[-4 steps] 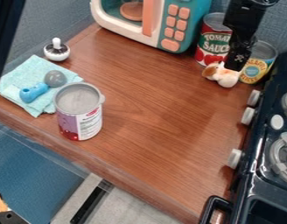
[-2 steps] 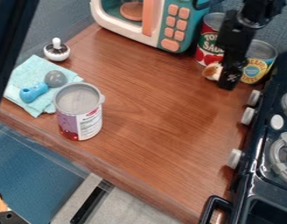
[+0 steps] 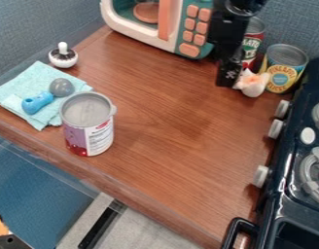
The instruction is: Move the blue object below the stuffed toy
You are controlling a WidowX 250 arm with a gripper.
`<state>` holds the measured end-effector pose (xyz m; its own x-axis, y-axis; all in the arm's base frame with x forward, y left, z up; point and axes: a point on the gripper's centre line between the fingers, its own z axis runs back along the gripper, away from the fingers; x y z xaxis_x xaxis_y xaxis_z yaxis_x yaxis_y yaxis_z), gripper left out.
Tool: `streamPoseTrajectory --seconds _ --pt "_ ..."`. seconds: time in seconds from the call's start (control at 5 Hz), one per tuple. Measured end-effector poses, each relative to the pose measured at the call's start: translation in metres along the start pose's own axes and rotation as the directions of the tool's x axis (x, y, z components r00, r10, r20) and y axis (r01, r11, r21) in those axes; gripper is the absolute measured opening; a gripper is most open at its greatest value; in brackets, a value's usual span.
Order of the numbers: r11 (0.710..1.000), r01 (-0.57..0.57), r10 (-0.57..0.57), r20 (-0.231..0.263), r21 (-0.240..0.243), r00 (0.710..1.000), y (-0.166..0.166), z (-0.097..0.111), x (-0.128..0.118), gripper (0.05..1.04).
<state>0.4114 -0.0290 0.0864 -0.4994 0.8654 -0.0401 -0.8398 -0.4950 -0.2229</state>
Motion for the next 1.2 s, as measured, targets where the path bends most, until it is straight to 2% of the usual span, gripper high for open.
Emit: streamPoseTrajectory --seconds 0.2,0.4,0.6,0.8,1.0,1.2 --pt "0.984 -0.179 0.179 0.016 -0.024 0.984 -0.001 0.010 0.046 1.001" --pt "0.944 -0.326 0.328 0.023 -0.055 0.944 0.011 0.024 0.084 1.001" --pt "0.863 -0.503 0.504 0.026 -0.052 0.863 0.022 0.025 0.128 1.001" --pt "0.770 -0.637 0.638 0.038 -0.033 0.769 0.033 0.019 0.153 1.001" --pt "0.664 -0.747 0.748 0.057 -0.029 0.662 0.040 0.014 0.185 1.001" --pt "0.610 -0.792 0.792 0.045 -0.026 0.609 0.037 0.016 0.204 1.001"
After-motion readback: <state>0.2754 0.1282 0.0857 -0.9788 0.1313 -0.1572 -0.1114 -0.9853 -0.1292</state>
